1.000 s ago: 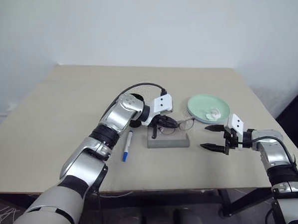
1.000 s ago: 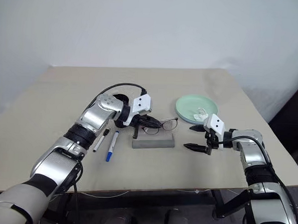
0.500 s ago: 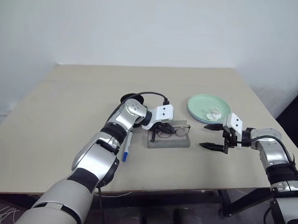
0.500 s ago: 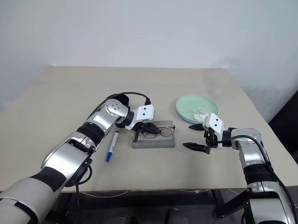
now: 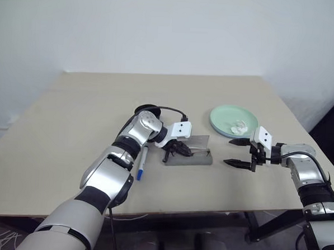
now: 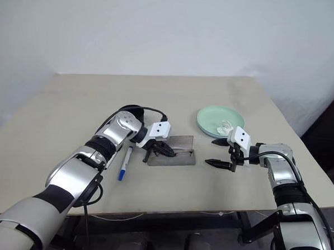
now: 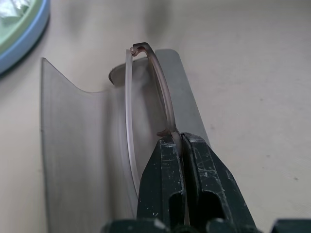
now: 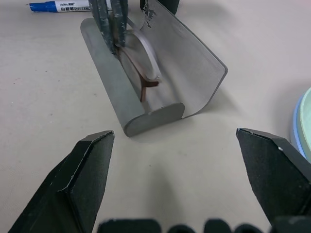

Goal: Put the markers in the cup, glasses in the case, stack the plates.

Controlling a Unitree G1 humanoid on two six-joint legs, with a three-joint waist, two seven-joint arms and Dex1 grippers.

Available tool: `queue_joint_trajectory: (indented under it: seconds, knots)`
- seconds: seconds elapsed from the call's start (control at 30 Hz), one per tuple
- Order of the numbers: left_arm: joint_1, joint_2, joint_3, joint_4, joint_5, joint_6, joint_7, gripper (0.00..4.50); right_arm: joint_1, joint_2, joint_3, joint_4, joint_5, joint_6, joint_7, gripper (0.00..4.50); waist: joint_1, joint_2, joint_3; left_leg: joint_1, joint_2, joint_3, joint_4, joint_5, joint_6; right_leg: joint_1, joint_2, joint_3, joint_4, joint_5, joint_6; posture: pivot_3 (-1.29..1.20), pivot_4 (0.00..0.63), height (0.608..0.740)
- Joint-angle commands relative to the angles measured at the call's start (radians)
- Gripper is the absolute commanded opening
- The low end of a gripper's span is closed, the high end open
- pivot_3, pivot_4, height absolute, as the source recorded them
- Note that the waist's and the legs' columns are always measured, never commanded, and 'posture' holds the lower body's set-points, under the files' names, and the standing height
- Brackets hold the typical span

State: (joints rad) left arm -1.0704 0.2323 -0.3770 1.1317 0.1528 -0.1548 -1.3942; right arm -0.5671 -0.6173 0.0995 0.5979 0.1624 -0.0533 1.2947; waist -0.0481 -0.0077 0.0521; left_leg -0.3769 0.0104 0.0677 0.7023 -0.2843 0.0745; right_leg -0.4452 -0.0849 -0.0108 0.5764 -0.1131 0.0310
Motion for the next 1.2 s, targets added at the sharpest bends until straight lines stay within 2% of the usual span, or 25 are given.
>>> queue_joint_trajectory:
  seconds: [0.03,0.3,0.57,0.7,0.87,1.03,1.2]
  knots:
    - [-0.008,0.003,0.007,-0.005,0.000,0.038,-0.066,0.03,-0.014,-0.003,-0.024,-0.024,0.014,-0.013,-0.003,4.37,0.000,0.000,0.000,0.000,0.000,0.000,0.000,0.000,0.000,0.000,0.000,0.000,0.000,0.000,0.000,0.00,0.000,0.733]
    - [-0.005,0.008,0.019,-0.020,0.002,0.089,-0.115,0.03,-0.011,-0.003,-0.023,-0.030,0.015,-0.010,-0.003,4.37,0.000,0.000,0.000,0.000,0.000,0.000,0.000,0.000,0.001,0.000,0.000,0.000,0.000,0.000,0.000,0.00,0.000,0.733]
    - [0.000,-0.012,0.003,0.024,0.059,0.021,0.028,0.03,-0.007,-0.003,-0.022,-0.033,0.015,-0.008,-0.003,4.37,0.001,0.000,0.000,0.001,0.000,-0.001,0.000,0.000,0.001,0.001,0.000,0.000,0.000,0.000,0.000,0.00,0.000,0.733]
    - [0.000,-0.021,0.009,0.034,0.057,0.008,0.036,0.97,-0.005,-0.004,-0.022,-0.032,0.015,-0.009,-0.002,4.37,0.001,0.000,0.000,0.000,0.000,-0.002,0.001,0.000,0.001,0.001,0.000,0.000,0.000,0.000,0.000,0.00,0.000,0.733]
    - [-0.006,-0.035,0.046,0.031,0.031,0.019,0.032,2.71,-0.004,-0.006,-0.023,-0.030,0.014,-0.009,0.000,4.37,0.002,0.000,0.000,0.000,0.000,-0.002,0.001,-0.001,0.001,0.001,0.000,0.000,0.000,0.000,0.000,0.00,0.000,0.733]
    - [-0.026,-0.047,0.079,0.019,0.008,0.025,0.046,2.71,-0.011,-0.004,-0.020,-0.019,0.011,-0.012,0.001,4.37,0.002,-0.001,0.000,-0.001,-0.001,-0.002,0.001,-0.001,0.001,0.000,0.000,0.000,0.000,0.000,0.001,0.00,0.000,0.733]
    - [-0.061,-0.053,0.098,0.021,0.017,-0.026,0.148,2.71,-0.018,0.000,-0.017,-0.010,0.007,-0.017,0.001,4.37,0.001,-0.001,0.000,-0.001,0.000,-0.003,0.001,-0.001,0.001,0.000,0.000,0.000,0.000,0.001,0.001,0.00,0.000,0.733]
